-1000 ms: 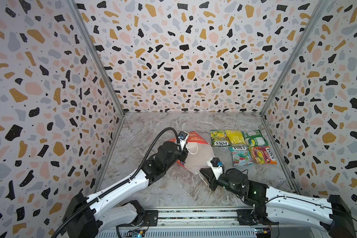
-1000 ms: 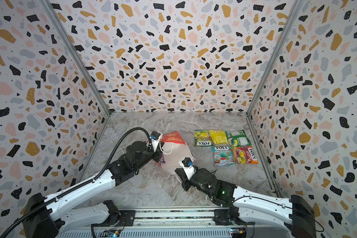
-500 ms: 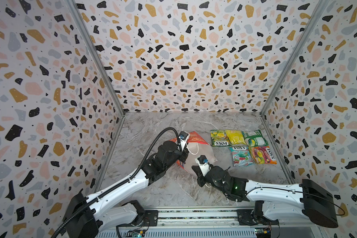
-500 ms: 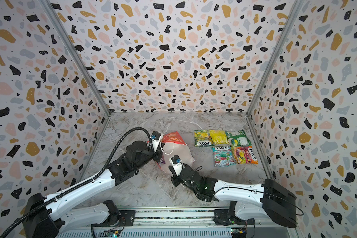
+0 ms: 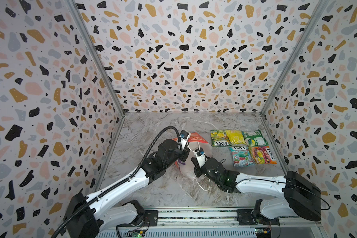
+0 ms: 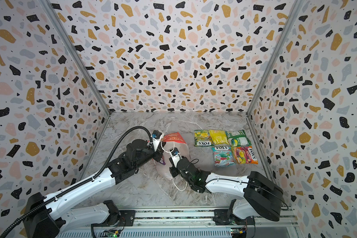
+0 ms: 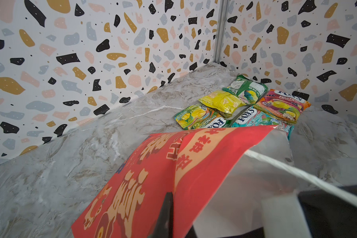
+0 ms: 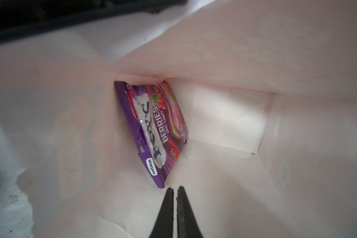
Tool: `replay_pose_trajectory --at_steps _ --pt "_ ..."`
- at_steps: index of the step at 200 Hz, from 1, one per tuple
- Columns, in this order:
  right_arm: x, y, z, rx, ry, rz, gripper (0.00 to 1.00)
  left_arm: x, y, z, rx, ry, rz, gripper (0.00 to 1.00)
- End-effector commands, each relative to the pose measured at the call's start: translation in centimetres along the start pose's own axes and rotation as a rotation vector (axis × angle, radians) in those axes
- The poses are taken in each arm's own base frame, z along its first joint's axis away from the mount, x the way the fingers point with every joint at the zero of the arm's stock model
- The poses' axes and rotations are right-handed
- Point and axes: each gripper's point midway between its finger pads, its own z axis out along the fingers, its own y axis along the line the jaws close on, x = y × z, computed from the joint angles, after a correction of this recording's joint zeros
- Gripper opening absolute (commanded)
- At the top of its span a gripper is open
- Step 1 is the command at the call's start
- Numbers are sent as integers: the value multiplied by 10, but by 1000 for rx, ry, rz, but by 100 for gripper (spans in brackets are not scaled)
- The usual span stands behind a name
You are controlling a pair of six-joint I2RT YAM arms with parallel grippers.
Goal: Take the snacks out of the paper bag
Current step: Pick up the snack from the paper bag.
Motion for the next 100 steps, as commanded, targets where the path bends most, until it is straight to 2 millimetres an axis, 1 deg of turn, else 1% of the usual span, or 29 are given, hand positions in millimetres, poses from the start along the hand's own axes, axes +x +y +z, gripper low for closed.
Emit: replay_pose_trajectory --at_steps 1,43,56,87,100 --pt "-13 10 3 -41 -28 -14 10 -4 -2 1 22 -23 12 0" --pt "0 36 15 -176 -14 -34 19 -5 -5 0 36 -37 17 0" --pt "3 41 18 -205 -8 -36 24 -5 -6 0 42 -38 17 0" --pt "7 47 24 -233 -9 -15 34 -4 -9 -1 59 -37 23 0" --pt "9 49 28 -238 -3 -7 36 -5 -10 -1 68 -40 21 0"
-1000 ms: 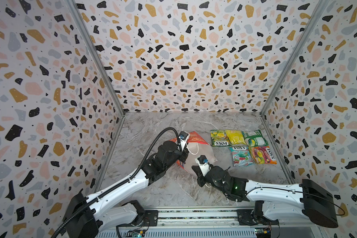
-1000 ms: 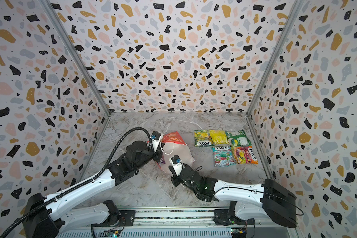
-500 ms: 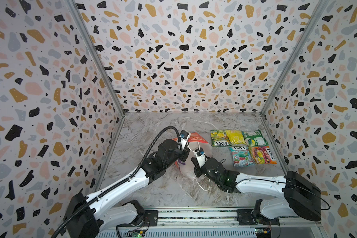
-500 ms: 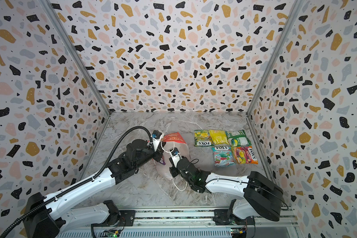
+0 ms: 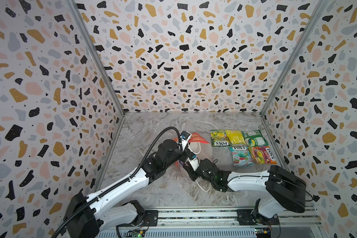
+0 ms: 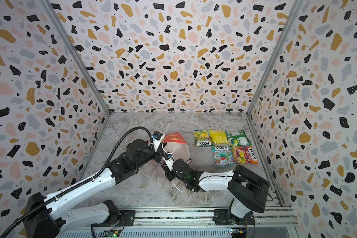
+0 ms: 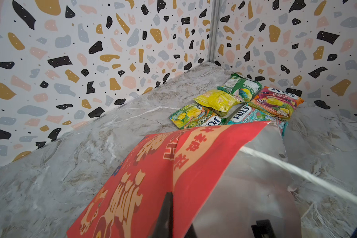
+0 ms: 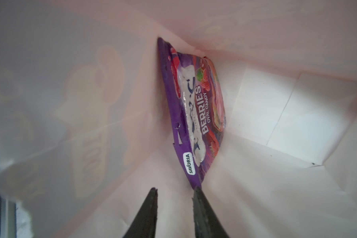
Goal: Take the snacks out of the paper bag
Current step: Pick up the snack from the paper bag.
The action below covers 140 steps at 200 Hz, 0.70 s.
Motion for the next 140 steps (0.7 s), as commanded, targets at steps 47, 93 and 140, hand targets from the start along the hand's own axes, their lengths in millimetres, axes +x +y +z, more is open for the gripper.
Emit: replay_pose_trajectory --at_steps 47,93,140 --pt "-27 10 15 -40 -69 41 46 -6 -8 -1 55 -39 2 0" --pt "-22 -10 33 81 -26 85 48 3 -6 -2 39 -21 2 0" --pt "-19 -30 46 192 -10 103 39 0 -6 -4 42 -31 -7 0"
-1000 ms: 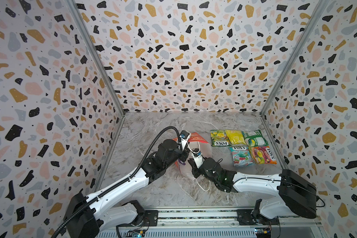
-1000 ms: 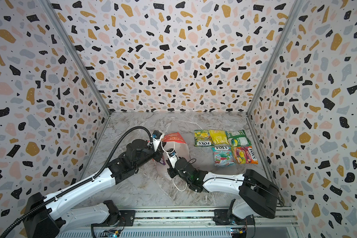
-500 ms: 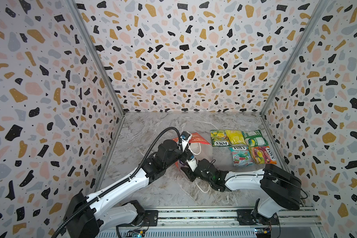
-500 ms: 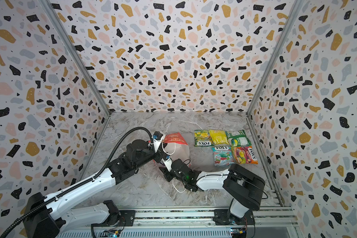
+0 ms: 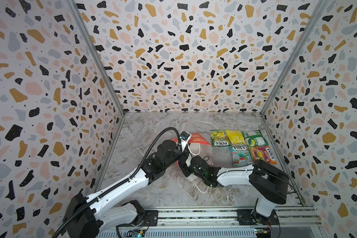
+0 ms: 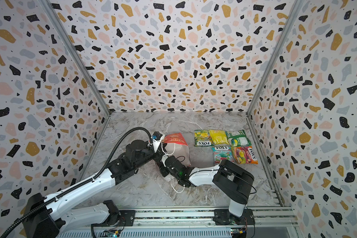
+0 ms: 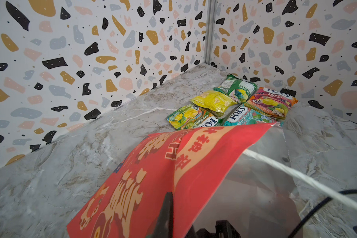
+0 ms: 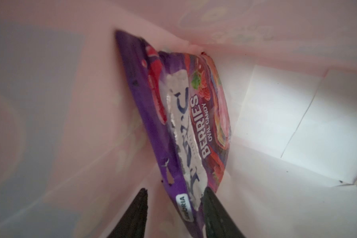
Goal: Take the snacks out of the paper bag
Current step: Pick up the snack from the paper bag.
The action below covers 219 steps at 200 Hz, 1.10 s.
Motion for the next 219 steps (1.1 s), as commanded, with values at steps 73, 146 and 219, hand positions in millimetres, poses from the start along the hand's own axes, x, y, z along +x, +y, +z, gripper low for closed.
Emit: replay_pose_trajectory --at_steps 73,146,219 --pt "-25 -16 1 98 -47 28 1 -2 -5 -4 19 -27 0 0" --pt "-51 8 -28 -15 -118 -55 0 -5 15 -7 -95 -30 -24 0" --pt "-56 22 -79 -68 -152 -149 0 -14 33 -13 -197 -37 -21 0"
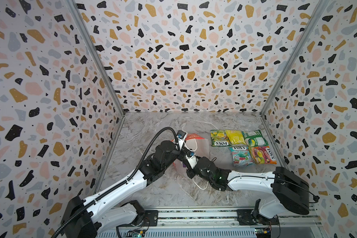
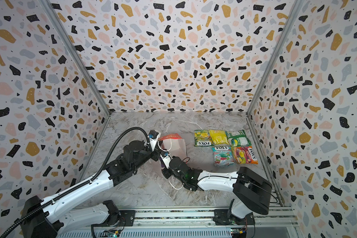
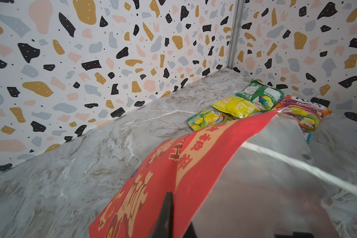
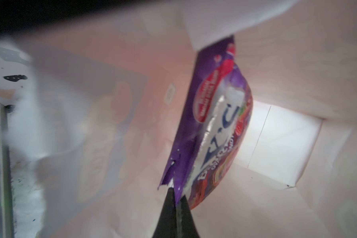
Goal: Take the snacks out of the paper bag
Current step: Pick up the snack from the paper bag.
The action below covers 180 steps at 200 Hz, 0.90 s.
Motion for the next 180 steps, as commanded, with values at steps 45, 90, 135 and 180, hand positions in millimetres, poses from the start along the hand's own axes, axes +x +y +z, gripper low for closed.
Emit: replay_pose_trajectory --at_steps 45,90,135,180 --pt "-27 -3 -37 -7 -86 -63 0 -18 16 -4 -90 -30 -14 0" --pt "-41 -2 -60 -33 -148 -95 0 -28 25 -1 -131 -34 -19 0" --pt "-84 5 -85 -78 -200 -108 0 -31 38 8 -175 8 -37 0" --pt "-138 13 -130 -165 -304 -115 0 -31 58 18 -217 47 -72 0"
